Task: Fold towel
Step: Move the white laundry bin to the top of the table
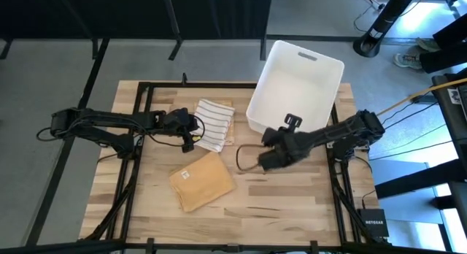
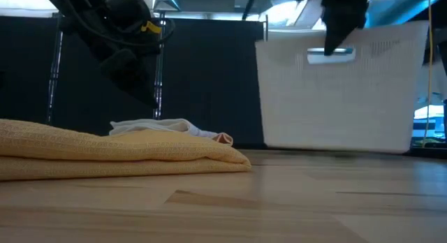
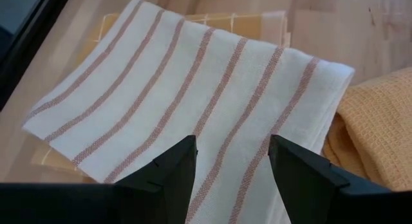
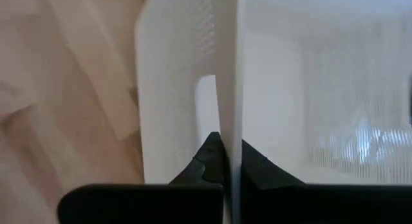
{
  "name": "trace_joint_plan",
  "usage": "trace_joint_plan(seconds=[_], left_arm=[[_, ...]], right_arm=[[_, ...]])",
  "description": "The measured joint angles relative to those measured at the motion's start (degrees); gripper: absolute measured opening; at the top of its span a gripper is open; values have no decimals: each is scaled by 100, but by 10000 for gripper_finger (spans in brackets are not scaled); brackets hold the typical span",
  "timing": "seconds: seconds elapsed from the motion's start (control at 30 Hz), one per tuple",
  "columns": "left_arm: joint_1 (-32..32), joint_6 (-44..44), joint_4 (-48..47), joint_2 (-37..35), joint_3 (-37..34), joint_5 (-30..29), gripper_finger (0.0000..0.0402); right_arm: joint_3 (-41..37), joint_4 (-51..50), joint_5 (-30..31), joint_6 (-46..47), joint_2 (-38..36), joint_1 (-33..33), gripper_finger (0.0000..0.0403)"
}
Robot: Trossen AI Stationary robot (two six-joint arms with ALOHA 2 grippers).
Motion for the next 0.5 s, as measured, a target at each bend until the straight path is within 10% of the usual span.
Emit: trace_joint_plan(seconds=[0.5], left_arm=[[0,-167,-10,0,0,38,186]], right_arm=[[-420,-38,-1153,519,-6,-1099,29]])
